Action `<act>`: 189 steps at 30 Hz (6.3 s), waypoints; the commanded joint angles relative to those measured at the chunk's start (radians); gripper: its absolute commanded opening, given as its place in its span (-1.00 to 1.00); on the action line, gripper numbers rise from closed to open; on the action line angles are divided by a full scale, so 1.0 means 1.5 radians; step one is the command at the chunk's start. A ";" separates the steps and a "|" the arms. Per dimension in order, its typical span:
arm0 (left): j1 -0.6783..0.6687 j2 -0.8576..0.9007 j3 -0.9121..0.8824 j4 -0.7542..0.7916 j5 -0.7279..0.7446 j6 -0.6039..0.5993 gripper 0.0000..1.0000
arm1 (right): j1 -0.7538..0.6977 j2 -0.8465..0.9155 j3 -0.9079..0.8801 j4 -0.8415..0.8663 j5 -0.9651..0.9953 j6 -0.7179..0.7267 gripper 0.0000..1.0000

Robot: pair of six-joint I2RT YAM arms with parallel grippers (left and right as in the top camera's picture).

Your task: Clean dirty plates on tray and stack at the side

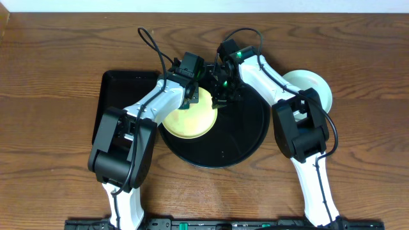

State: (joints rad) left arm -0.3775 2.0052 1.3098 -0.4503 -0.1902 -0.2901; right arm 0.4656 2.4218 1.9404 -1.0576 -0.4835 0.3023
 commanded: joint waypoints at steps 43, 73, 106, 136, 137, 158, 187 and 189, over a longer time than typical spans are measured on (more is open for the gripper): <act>0.030 0.003 0.002 -0.035 0.384 0.102 -0.85 | 0.005 0.051 -0.013 0.008 0.035 -0.005 -0.98; 0.030 0.003 0.002 -0.127 0.219 -0.037 -0.85 | 0.006 0.051 -0.013 0.009 0.035 -0.008 -0.98; 0.030 0.003 0.002 -0.143 0.267 0.049 -0.83 | 0.006 0.051 -0.013 0.010 0.035 -0.008 -0.98; 0.027 0.003 0.002 -0.148 -0.131 -0.224 -0.83 | 0.008 0.051 -0.013 0.010 0.035 -0.008 -0.98; 0.026 0.003 0.002 -0.160 -0.106 -0.224 -0.83 | 0.008 0.051 -0.013 0.011 0.035 -0.008 -0.98; 0.031 0.002 0.007 -0.037 0.437 0.033 -0.85 | 0.008 0.051 -0.013 0.012 0.035 -0.008 -0.97; 0.102 -0.160 0.082 -0.215 0.129 -0.060 -0.85 | 0.010 -0.087 -0.013 -0.010 0.203 -0.023 -0.98; 0.102 -0.160 0.081 -0.215 0.129 -0.060 -0.85 | 0.010 -0.110 -0.013 -0.019 0.240 -0.023 -0.98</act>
State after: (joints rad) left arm -0.2245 1.7710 1.4101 -0.7692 0.0303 -0.3702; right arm 0.4885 2.3657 1.9251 -1.0706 -0.3016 0.2775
